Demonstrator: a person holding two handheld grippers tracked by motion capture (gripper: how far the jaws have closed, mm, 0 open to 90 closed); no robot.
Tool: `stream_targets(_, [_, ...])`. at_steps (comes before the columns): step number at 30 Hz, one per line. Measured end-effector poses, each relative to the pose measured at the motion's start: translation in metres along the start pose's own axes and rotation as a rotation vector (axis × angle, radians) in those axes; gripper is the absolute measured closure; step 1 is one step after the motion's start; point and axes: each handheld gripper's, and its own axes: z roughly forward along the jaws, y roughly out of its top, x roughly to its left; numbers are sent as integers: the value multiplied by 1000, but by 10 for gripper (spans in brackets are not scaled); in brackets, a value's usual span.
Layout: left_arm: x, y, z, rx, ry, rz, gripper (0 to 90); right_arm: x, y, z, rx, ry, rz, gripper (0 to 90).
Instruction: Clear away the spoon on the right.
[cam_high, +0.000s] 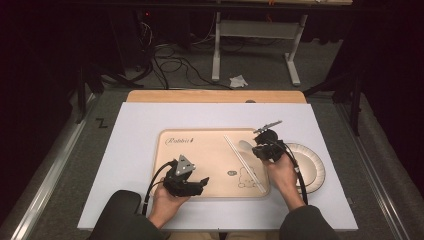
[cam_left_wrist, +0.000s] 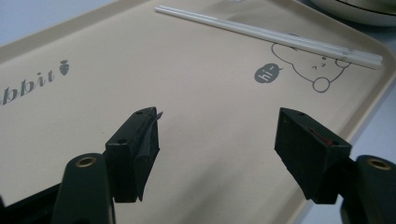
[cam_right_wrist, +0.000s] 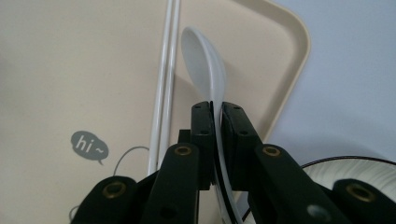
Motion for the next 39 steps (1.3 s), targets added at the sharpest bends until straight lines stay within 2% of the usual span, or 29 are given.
stream_targets(6, [0,0,-3,-11,14,0,312,0,6,13,27,-30,22,854])
stream_targets(7, [-1,-1,-3,-10,15,1,312,1,6,14,34,-31,44,854])
stream_targets(9, [-1,-1,-3,-6,18,7,311,-2,8,17,30,-34,39,853])
stream_targets(12, [-3,-1,-3,-3,23,13,310,-2,9,22,42,-45,56,853])
stream_targets(19, [-5,-3,-6,-2,33,21,309,0,17,28,65,-64,46,852])
stream_targets(30, [-4,-8,-11,-4,61,11,310,1,23,43,99,-38,70,857])
stream_targets(39, [-3,-13,-16,-1,83,-2,309,-1,26,51,127,-30,66,861])
